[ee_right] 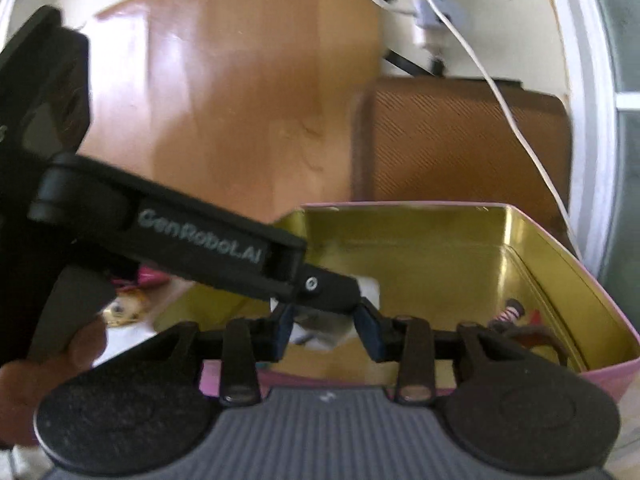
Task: Organize rigid objects
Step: 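Carry the white charger into the pink tin and release it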
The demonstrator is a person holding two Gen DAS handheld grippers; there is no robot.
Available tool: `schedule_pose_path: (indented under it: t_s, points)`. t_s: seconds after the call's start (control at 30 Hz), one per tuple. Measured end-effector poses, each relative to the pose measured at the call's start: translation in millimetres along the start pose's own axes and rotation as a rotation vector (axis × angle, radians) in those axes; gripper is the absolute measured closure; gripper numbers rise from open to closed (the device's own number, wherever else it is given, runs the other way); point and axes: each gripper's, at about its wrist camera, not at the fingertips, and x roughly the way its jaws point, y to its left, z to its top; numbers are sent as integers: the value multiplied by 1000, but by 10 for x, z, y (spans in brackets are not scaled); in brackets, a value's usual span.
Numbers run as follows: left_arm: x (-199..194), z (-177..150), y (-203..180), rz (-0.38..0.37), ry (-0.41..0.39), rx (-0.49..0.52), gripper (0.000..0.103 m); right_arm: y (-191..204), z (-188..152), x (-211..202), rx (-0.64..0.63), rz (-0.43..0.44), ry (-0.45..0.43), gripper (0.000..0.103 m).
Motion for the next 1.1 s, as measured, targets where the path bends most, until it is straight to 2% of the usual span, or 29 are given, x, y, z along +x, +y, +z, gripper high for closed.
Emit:
schedule_pose_path:
  t_s: [0.13, 0.3, 0.47, 0.57, 0.73, 0.97, 1.1]
  points:
    - [45, 1, -76, 68, -22, 21, 47, -67, -25, 27, 68, -56, -6, 68]
    - [-320, -25, -106, 84, -112, 40, 45, -18, -65, -186, 123, -74, -73, 65]
    - [-787, -171, 6, 63, -165, 13, 44, 170, -101, -425, 174, -50, -123, 65]
    - [-1053, -359, 120, 89, -188, 27, 41, 351, -115, -558, 180, -12, -140, 65]
    - [-1370, -699, 460, 187, -189, -20, 41, 702, -187, -582, 135, 63, -114, 63]
    - [-1653, -1060, 975, 370, -160, -79, 41, 1263, -350, -485, 43, 153, -28, 62]
    - [-1784, -1180, 1185, 429, -164, -100, 41, 1487, -397, -467, -3, 180, 0, 61]
